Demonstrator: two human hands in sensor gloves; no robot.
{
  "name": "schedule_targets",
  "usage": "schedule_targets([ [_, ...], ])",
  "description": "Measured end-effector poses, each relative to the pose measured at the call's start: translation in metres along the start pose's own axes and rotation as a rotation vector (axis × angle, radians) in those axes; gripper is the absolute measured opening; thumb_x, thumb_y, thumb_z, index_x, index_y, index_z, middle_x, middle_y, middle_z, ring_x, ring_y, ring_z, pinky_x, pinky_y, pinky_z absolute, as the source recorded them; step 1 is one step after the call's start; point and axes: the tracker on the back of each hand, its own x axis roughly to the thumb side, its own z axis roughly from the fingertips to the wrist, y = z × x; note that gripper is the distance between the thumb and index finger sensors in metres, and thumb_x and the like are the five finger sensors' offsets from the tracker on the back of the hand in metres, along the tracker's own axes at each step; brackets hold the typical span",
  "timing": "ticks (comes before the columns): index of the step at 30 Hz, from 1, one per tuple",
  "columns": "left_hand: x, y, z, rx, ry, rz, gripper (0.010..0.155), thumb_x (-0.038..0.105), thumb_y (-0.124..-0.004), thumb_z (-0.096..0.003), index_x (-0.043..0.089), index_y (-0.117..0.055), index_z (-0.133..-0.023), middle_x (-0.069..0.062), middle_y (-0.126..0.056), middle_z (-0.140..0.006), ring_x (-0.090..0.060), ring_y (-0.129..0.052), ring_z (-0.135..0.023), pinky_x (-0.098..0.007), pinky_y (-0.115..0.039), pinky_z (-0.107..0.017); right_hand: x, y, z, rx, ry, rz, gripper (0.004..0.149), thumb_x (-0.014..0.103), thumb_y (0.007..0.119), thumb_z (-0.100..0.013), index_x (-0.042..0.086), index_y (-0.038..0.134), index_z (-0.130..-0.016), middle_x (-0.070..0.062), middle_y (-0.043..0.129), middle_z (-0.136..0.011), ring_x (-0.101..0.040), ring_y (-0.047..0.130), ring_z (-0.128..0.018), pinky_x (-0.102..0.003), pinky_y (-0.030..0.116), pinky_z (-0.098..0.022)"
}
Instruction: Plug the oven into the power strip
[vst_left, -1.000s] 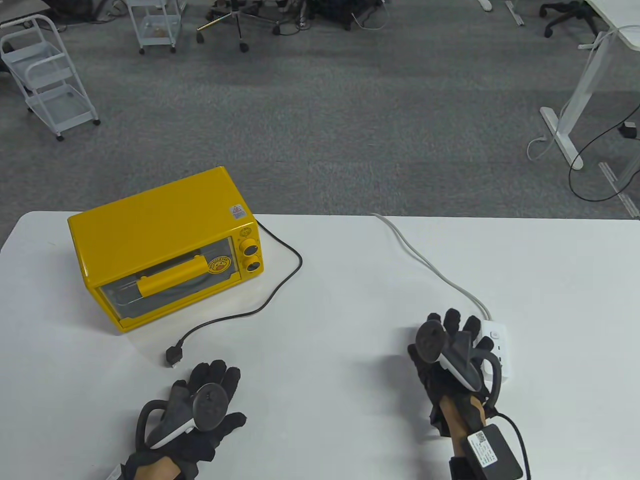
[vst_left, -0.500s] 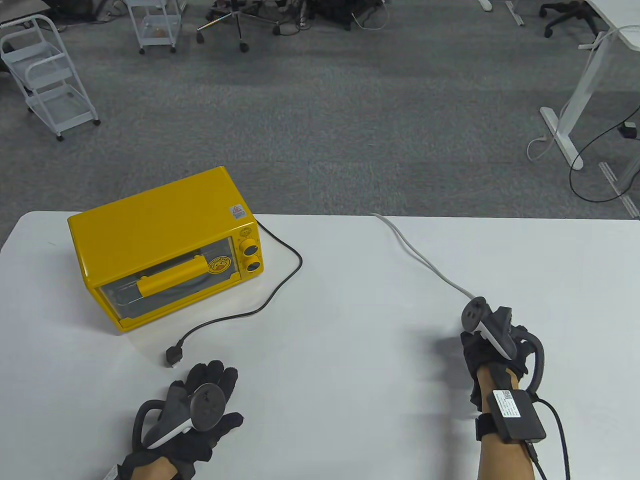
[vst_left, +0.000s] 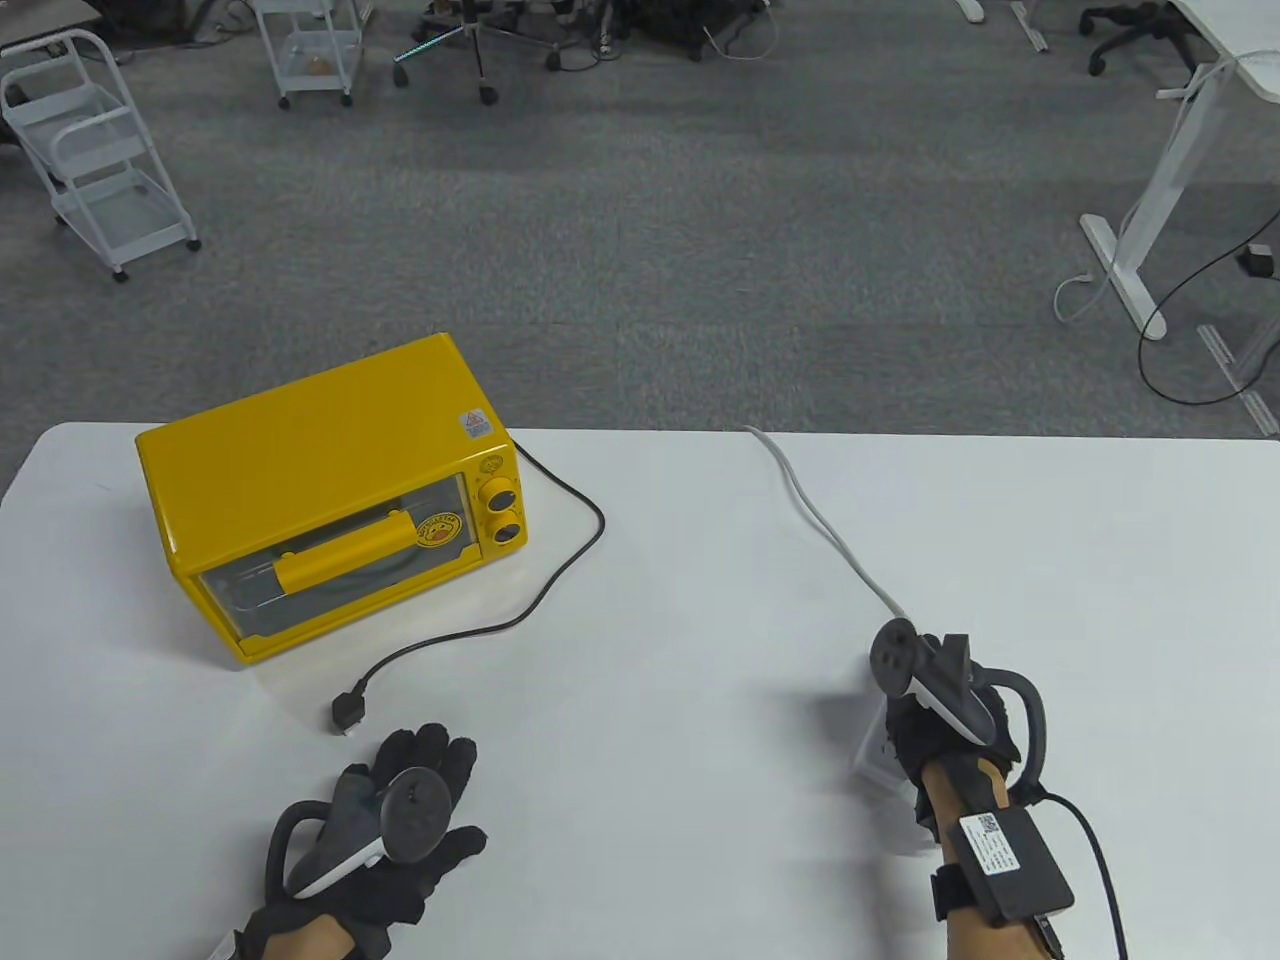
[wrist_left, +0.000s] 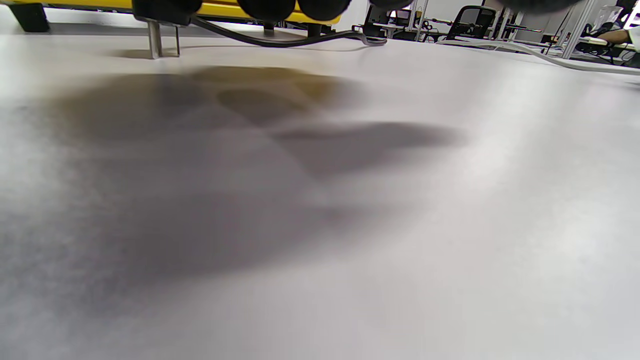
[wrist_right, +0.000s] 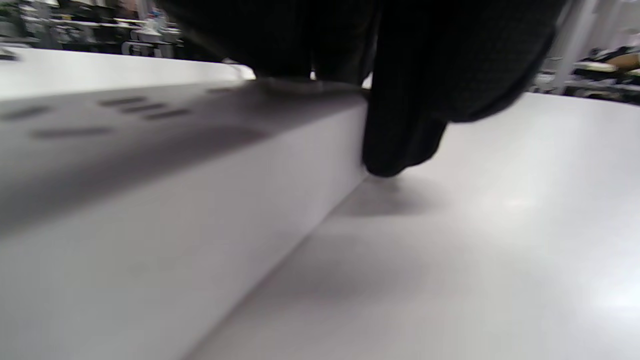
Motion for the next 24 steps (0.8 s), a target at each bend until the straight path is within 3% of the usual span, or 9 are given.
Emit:
schedule_targets([
  [8,0.005,-0.001,0.0,-0.011,-0.02,-0.011,0.086,0.065,-0.054,-0.0396,0.035,-0.031,-0.117,-0.002,-0.025,-0.131,-0.038,-0.033,-0.122,-0.068,-0.042,-0.08,0.046,0.001,0.032,0.061,-0.134,-0.097,0.056,0.016,0.074,-0.049,0.026,0.068,-0.104,-0.013,0.077,-0.105,-0.028,0.102,-0.065,-0.042,0.085,-0.052],
  [10,0.006,-0.001,0.001,-0.01,-0.023,-0.014,0.086,0.065,-0.054,-0.0398,0.035,-0.031,-0.117,-0.002,-0.025,-0.131,-0.038,-0.033,-0.122,-0.068,-0.042,-0.08,0.058,0.004,0.037,0.147,-0.192,-0.107,0.063,0.016,0.077,-0.048,0.023,0.057,-0.107,-0.015,0.069,-0.109,-0.028,0.098,-0.071,-0.043,0.083,-0.056],
  [12,0.006,-0.002,0.0,-0.011,-0.026,-0.014,0.086,0.065,-0.054,-0.04,0.035,-0.031,-0.117,-0.002,-0.025,-0.131,-0.038,-0.033,-0.122,-0.068,-0.042,-0.08,0.069,0.003,0.042,0.156,-0.226,-0.104,0.067,0.015,0.079,-0.047,0.02,0.053,-0.109,-0.017,0.065,-0.11,-0.028,0.098,-0.073,-0.043,0.083,-0.058],
  [17,0.007,-0.002,0.001,-0.006,-0.034,-0.018,0.086,0.064,-0.055,-0.0402,0.035,-0.03,-0.117,-0.002,-0.025,-0.131,-0.038,-0.033,-0.122,-0.068,-0.042,-0.08,0.101,0.004,0.052,0.178,-0.294,-0.124,0.073,0.022,0.084,-0.047,0.015,0.049,-0.11,-0.019,0.064,-0.109,-0.025,0.099,-0.074,-0.04,0.085,-0.059],
  [24,0.006,-0.001,0.003,0.013,-0.039,-0.009,0.086,0.064,-0.056,-0.041,0.033,-0.03,-0.117,-0.001,-0.027,-0.132,-0.038,-0.034,-0.122,-0.067,-0.042,-0.081,0.152,0.001,0.068,0.123,-0.355,-0.102,0.074,0.036,0.09,-0.042,0.014,0.062,-0.107,-0.019,0.079,-0.096,-0.018,0.103,-0.067,-0.037,0.088,-0.053],
])
